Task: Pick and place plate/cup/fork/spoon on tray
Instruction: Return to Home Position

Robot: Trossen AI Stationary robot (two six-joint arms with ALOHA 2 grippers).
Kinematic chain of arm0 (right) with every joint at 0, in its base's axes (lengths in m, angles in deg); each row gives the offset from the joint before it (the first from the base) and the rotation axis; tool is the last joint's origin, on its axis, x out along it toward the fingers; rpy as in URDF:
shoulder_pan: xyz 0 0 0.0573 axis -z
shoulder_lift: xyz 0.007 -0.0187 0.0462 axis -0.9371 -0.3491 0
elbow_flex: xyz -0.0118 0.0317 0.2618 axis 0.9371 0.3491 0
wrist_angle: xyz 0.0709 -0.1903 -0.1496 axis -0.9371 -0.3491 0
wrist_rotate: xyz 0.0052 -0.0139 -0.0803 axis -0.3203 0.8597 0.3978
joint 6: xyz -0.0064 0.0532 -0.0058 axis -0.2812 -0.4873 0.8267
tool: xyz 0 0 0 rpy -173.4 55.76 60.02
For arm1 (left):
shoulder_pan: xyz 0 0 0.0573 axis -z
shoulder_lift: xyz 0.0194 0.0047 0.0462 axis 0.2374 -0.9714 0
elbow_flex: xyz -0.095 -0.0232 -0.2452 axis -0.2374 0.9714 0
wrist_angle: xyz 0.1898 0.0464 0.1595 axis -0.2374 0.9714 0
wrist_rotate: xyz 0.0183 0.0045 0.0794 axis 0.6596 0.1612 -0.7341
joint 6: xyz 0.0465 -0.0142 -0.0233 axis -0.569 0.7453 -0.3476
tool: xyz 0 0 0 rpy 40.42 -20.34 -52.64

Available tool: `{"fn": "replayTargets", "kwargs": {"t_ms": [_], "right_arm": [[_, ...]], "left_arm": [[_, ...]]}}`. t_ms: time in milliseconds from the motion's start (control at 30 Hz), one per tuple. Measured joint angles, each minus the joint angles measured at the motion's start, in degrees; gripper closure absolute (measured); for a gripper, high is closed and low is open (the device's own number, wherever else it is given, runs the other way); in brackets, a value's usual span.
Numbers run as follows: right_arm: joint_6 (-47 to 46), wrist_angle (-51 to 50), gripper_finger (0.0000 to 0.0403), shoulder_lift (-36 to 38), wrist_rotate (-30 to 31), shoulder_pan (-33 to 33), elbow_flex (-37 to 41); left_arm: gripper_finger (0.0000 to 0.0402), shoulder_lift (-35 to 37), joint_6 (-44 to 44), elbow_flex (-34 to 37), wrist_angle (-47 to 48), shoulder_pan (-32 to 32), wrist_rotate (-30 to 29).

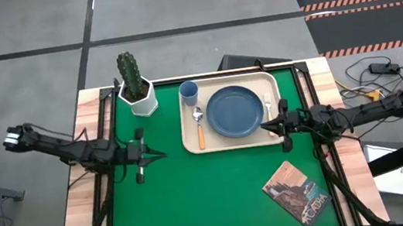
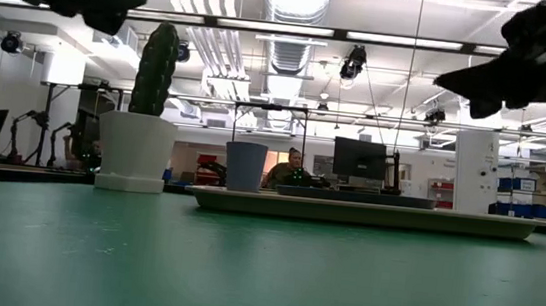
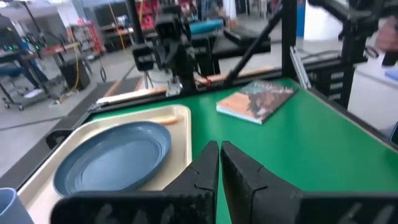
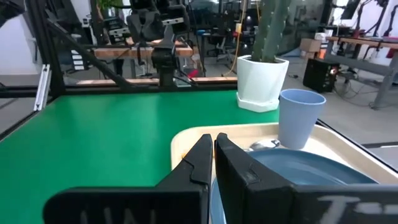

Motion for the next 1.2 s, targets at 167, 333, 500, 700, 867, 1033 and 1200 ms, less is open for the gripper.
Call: {"fn": "replayTargets", "kwargs": {"t_ms": [167, 333, 500, 700, 867, 1033, 1200], "right_arm": [[1.7, 1.7, 0.0394, 4.3, -0.1, 0.0, 3.6], [4.1, 0.3, 0.0394, 8.2, -1.9, 0.0, 4.1], [6.3, 0.4, 0.0394, 11.3, -3.6, 0.0, 4.1], [8.0, 0.2, 0.0394, 14.5, -4.7, 0.0, 4.1], [9.9, -0.4, 0.0394, 17.0, -6.1, 0.0, 4.1], [12.5, -2.3, 0.0394, 19.5, -6.1, 0.0, 4.1], [15.1, -3.5, 0.0394, 21.9, -6.3, 0.0, 4.2]], "left_arm": [[0.0402, 7.8, 0.0, 4.4, -0.9, 0.0, 0.0], [0.0402, 14.1, 0.0, 8.0, -1.4, 0.0, 0.0], [0.0402, 19.6, -0.2, 11.0, -1.3, 0.0, 0.0], [0.0402, 24.5, 0.0, 12.3, -0.6, 0.0, 0.0], [0.0402, 27.1, 1.6, 15.6, -0.9, 0.0, 0.1], [0.0402, 28.4, 4.2, 16.7, -0.5, 0.0, 0.1], [0.0402, 28.1, 7.5, 16.7, -0.4, 0.0, 0.0]]}}
